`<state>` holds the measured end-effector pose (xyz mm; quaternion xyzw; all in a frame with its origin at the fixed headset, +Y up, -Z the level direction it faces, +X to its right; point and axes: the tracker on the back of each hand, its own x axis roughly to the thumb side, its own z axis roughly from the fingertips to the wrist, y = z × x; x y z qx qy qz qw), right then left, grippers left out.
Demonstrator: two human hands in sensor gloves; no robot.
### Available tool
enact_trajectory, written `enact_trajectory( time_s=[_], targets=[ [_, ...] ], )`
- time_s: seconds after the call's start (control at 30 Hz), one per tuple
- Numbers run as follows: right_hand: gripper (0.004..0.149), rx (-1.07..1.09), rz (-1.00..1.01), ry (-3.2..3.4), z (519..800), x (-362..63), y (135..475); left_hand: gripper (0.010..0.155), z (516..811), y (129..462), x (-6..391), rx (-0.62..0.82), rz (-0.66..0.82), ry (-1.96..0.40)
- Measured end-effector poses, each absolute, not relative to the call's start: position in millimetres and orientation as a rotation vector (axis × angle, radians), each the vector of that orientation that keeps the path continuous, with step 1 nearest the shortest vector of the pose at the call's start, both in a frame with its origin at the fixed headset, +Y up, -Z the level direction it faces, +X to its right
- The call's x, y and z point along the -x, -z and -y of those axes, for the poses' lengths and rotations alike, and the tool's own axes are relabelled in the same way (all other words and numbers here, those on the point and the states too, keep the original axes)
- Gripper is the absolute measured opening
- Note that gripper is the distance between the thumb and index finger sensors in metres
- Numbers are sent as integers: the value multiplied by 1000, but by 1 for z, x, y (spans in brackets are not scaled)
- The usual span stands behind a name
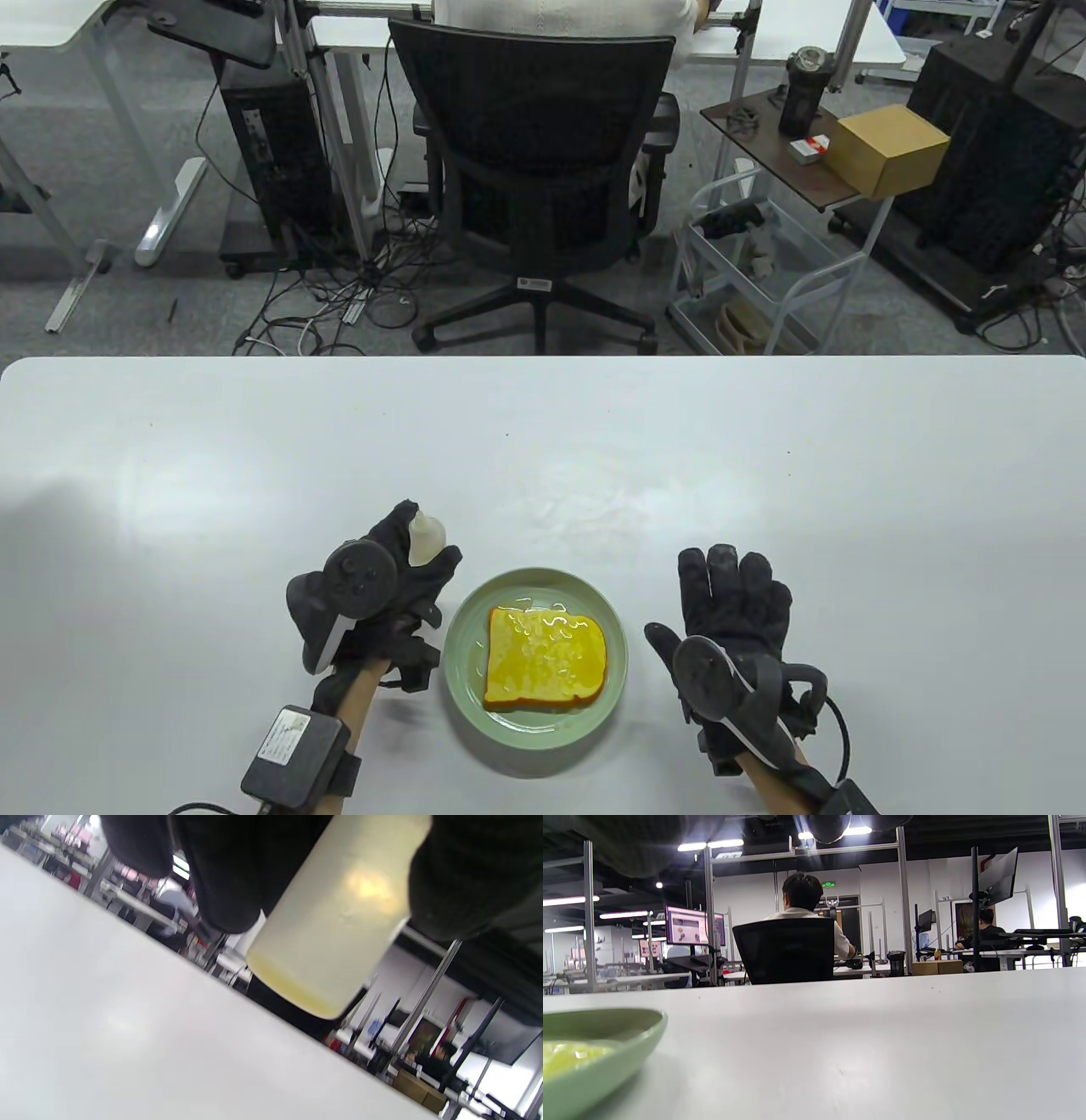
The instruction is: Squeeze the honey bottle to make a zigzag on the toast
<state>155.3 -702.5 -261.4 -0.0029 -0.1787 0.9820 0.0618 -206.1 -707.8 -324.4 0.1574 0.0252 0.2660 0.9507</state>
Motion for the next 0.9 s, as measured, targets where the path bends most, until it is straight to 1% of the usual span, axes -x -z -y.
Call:
enact_trajectory(
  time_s=[0.03,0.13,0.27,0.4,0.53,0.67,0.8,0.9],
  targets=[
    [85,7,548,-2955,698,-154,262,82,701,317,204,-358,-34,-535],
    [82,0,567,-2936,685,-147,265,81,690,300,197,-408,7,-500],
    [79,-30,629,-2848,663,-133,267,80,686,288,187,-476,33,-454],
    [66,-130,731,-2704,647,-115,262,79,686,283,172,-473,103,-370],
    [56,-229,768,-2619,641,-99,255,78,684,279,154,-461,184,-297],
    [51,-283,701,-2543,635,-85,256,77,684,277,143,-439,191,-204],
    [56,-303,593,-2549,637,-73,261,77,689,276,136,-415,197,-174],
    [54,-298,554,-2528,643,-67,265,76,692,274,131,-429,200,-149]
  ],
)
